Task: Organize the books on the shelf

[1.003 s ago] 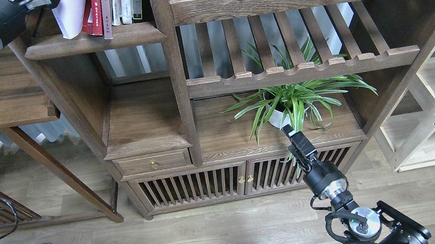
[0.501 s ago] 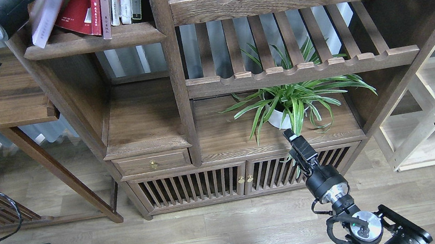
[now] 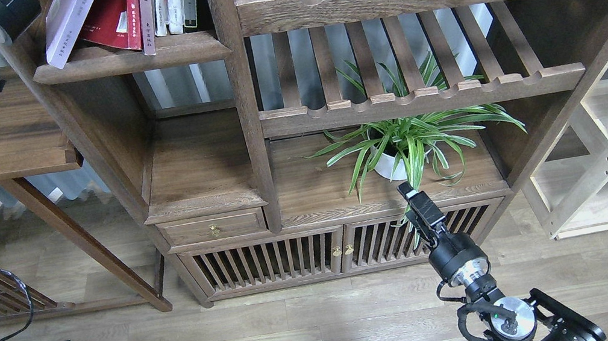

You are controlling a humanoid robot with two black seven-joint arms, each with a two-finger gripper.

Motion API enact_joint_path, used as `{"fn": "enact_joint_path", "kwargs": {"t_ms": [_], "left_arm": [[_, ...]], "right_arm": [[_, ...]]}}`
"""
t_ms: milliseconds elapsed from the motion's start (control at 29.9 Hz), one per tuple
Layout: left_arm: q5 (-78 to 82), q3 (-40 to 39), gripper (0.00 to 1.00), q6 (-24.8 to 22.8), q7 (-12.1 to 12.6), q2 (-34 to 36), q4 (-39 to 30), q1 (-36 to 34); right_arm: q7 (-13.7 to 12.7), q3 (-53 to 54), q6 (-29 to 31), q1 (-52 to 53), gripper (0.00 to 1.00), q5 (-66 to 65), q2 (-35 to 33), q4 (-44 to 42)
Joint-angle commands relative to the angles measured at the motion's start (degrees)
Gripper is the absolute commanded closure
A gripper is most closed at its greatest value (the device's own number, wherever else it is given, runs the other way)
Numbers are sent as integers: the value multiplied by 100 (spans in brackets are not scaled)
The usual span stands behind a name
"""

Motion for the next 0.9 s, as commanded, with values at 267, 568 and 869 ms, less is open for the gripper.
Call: {"fn": "enact_joint_path", "kwargs": {"t_ms": [267,568,869], "left_arm": [[-492,-542,42,-4,22,72,-1737,1440],[-871,-551,38,-232,5,-7,-2538,2468],[-879,-455,22,-238,22,-622,-2591,3593]], "right_arm": [[-87,-94,0,96,0,9,0,527],[-87,-121,0,640,0,0,0,739],[-87,-147,0,1001,0,-27,0,809]]}}
